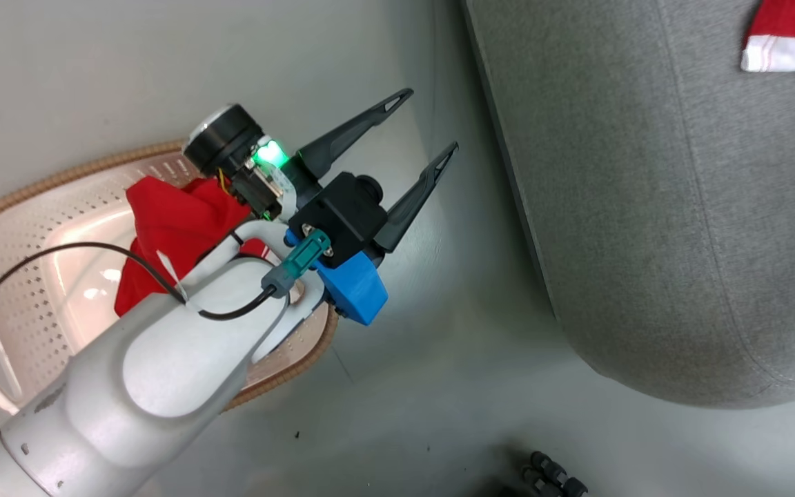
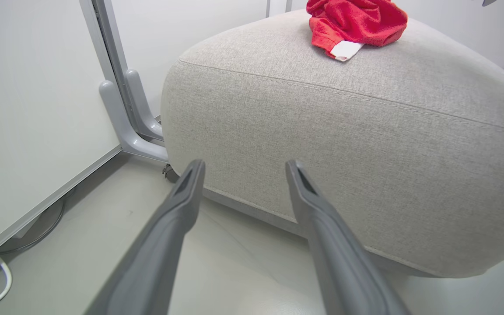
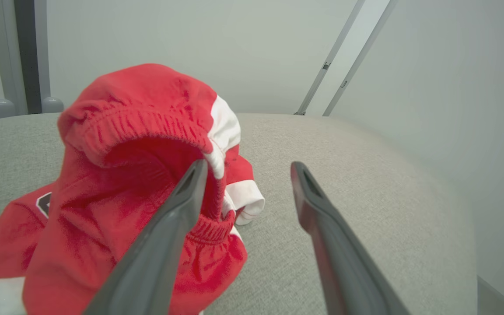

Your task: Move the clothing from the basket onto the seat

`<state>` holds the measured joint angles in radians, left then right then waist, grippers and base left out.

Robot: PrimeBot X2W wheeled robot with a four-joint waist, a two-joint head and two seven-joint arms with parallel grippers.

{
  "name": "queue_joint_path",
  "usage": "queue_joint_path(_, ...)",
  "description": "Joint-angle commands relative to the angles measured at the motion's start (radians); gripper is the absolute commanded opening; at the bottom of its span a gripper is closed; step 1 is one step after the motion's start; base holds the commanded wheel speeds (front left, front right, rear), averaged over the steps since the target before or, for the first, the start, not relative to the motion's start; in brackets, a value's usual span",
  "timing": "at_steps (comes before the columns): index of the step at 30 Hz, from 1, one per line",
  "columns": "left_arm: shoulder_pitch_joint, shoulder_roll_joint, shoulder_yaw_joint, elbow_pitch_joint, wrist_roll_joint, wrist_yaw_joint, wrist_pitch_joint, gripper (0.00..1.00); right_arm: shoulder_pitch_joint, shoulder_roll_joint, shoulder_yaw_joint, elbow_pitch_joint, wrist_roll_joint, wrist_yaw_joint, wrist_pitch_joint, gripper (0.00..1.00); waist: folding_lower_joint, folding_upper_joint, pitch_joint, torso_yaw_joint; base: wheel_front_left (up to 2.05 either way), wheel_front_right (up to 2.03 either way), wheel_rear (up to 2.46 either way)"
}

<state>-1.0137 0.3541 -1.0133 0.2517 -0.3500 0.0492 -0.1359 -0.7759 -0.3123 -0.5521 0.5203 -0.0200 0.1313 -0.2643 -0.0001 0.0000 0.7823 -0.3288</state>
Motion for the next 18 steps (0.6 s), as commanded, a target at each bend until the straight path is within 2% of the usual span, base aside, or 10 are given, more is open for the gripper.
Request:
queue_joint_path(1,0.021,-0.005,0.001,0.011,-0.009,0.006,-0.02,1.0,0.045,0.011,0.007,-0.024,0.008,-0.001,0.0,1.0,0.0001,0.0,-0.047,0.003,0.0,0.0,0.0)
queue_joint_path(6,0.068,-0.022,0.029,0.051,-0.048,0.03,-0.074,1.0,0.151,0.038,0.043,-0.127,0.014,-0.001,-0.001,1.0,0.0001,0.0,-0.139,0.015,0.0,0.0,0.0)
queue_joint_path(10,0.118,-0.028,0.075,0.082,-0.084,0.06,-0.113,1.0,0.215,0.069,0.109,-0.223,0.006,-0.001,0.0,1.0,0.0001,0.0,-0.224,0.034,0.0,0.0,0.0)
queue_joint_path(14,0.175,-0.032,0.137,0.097,-0.113,0.089,-0.129,1.0,0.263,0.091,0.185,-0.297,0.009,-0.001,0.0,1.0,0.0001,0.0,-0.303,0.071,0.0,0.0,0.0)
queue_joint_path(18,0.243,-0.035,0.24,0.057,-0.109,0.116,-0.129,1.0,0.304,0.106,0.273,-0.347,0.016,-0.001,0.0,1.0,0.0001,0.0,-0.364,0.117,0.0,0.0,0.0)
